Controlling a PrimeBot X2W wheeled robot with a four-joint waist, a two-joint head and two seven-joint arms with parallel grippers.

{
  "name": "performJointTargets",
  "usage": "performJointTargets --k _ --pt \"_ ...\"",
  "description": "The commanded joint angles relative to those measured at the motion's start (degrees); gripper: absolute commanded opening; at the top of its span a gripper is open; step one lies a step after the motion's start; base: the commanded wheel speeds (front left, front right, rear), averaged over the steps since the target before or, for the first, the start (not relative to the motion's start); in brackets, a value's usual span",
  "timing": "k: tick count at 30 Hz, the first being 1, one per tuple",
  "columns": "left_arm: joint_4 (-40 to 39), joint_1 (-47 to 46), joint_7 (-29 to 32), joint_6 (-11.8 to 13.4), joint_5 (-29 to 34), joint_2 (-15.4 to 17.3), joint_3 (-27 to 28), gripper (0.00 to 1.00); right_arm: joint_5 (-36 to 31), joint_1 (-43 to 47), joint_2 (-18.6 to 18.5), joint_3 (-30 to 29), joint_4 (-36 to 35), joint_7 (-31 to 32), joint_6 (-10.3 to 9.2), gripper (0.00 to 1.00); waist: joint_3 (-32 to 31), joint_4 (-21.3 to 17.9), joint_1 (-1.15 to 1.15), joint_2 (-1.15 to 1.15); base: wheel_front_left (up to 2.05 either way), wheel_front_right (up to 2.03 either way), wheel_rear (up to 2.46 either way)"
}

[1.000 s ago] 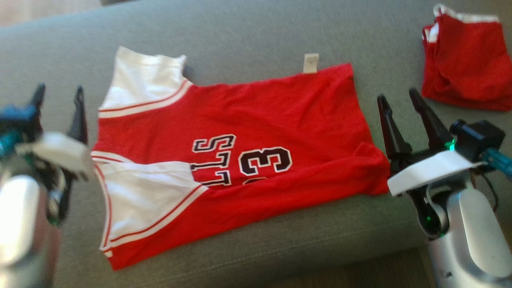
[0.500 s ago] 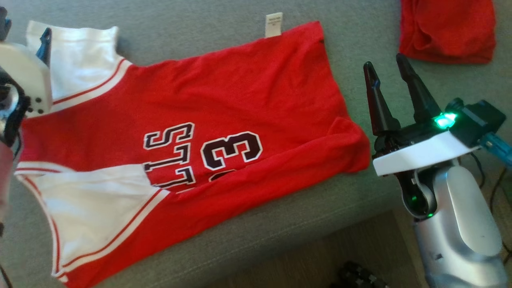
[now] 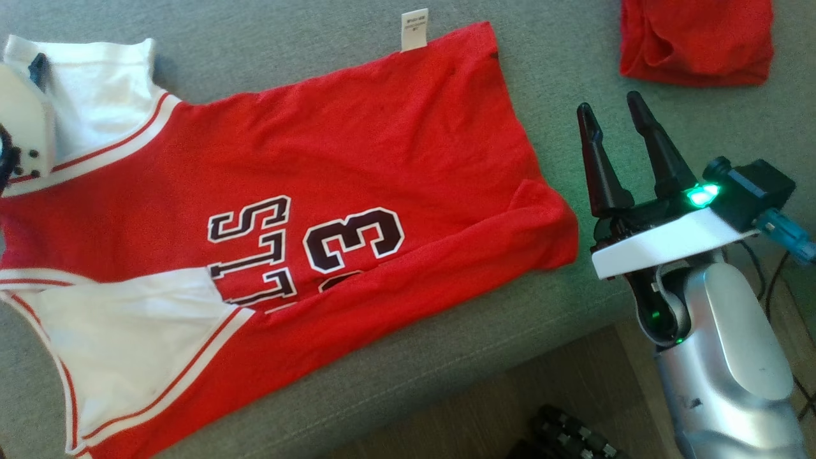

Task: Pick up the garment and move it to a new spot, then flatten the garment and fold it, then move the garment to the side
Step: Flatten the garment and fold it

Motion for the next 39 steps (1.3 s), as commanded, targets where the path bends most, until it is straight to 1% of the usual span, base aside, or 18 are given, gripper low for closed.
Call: performJointTargets --k 1,3,6,12,14,17,20,23,24,25,29,31,35,39 --pt "-1.0 -2.1 -0.7 0.1 -1.0 2.6 0.8 0.00 -0.1 -0.8 0.3 0.7 -1.3 -0.7 -0.01 1.00 -0.2 0.4 0.00 0.00 0.00 0.00 0.00" --pt "-1.3 -2.6 -2.0 0.1 -2.1 2.5 -0.3 0.00 -0.2 -1.1 0.3 0.4 -0.8 -0.7 -0.01 1.00 -0.5 1.1 0.00 0.00 0.00 0.00 0.00" --pt "-2.4 -3.2 -5.8 0.1 -3.0 2.3 -1.1 0.00 -1.1 -2.0 0.3 0.1 -0.1 0.0 -0.01 1.00 -1.2 2.4 0.00 0.00 0.00 0.00 0.00" --pt "-6.0 -2.2 -13.2 0.1 -4.7 -0.2 -1.7 0.00 -1.5 -5.3 0.3 -2.8 2.1 5.5 -0.01 1.00 -3.4 7.3 0.00 0.00 0.00 0.00 0.00" --pt "-7.9 -1.1 -15.4 0.3 -5.3 -1.1 -1.5 0.00 -1.7 -7.0 0.3 -4.4 4.2 8.3 -0.01 1.00 -4.1 8.9 0.00 0.00 0.00 0.00 0.00" --pt "-11.3 1.2 -17.9 1.1 -6.0 -2.5 -1.5 0.00 -0.2 -9.8 0.3 -7.1 8.4 12.2 -0.01 1.00 -5.0 11.4 0.00 0.00 0.00 0.00 0.00" --pt "-15.0 4.0 -19.3 2.7 -7.1 -4.1 -1.1 0.00 -0.3 -12.9 0.3 -9.8 13.2 15.3 -0.01 1.00 -5.8 13.5 0.00 0.00 0.00 0.00 0.00" --pt "-18.8 6.9 -20.0 3.6 -7.6 -5.5 -1.7 0.00 -2.5 -16.0 0.0 -12.0 17.5 17.3 -0.01 1.00 -6.3 15.5 0.00 0.00 0.00 0.00 0.00" --pt "-18.8 6.9 -20.0 3.6 -7.6 -5.5 -1.7 0.00 -2.5 -16.0 0.0 -12.0 17.5 17.3 -0.01 1.00 -6.3 15.5 0.00 0.00 0.00 0.00 0.00" --pt "-21.2 8.5 -20.2 4.3 -7.8 -6.3 -2.2 0.00 -4.3 -17.9 -1.1 -12.5 20.3 18.1 -0.01 1.00 -6.4 16.7 0.00 0.00 0.00 0.00 0.00" --pt "-25.0 10.7 -20.5 5.3 -7.7 -7.8 -3.4 0.00 -9.0 -20.4 -4.8 -10.6 25.5 18.4 -0.01 1.00 -6.4 18.9 0.00 0.00 0.00 0.00 0.00" --pt "-25.8 11.1 -20.4 5.4 -7.7 -8.1 -3.6 0.00 -9.5 -20.8 -5.3 -10.2 26.8 18.4 -0.01 1.00 -6.5 19.3 0.00 0.00 0.00 0.00 0.00" --pt "-28.2 12.5 -20.1 5.9 -7.8 -8.4 -4.3 0.00 -11.5 -23.0 -7.6 -8.4 31.6 18.4 -0.01 1.00 -6.3 20.3 0.00 0.00 0.00 0.00 0.00" --pt "-29.9 13.0 -19.9 6.1 -7.8 -8.1 -4.7 0.00 -12.6 -25.0 -9.5 -4.8 35.6 17.5 -0.01 1.00 -5.8 21.0 0.00 0.00 0.00 0.00 0.00"
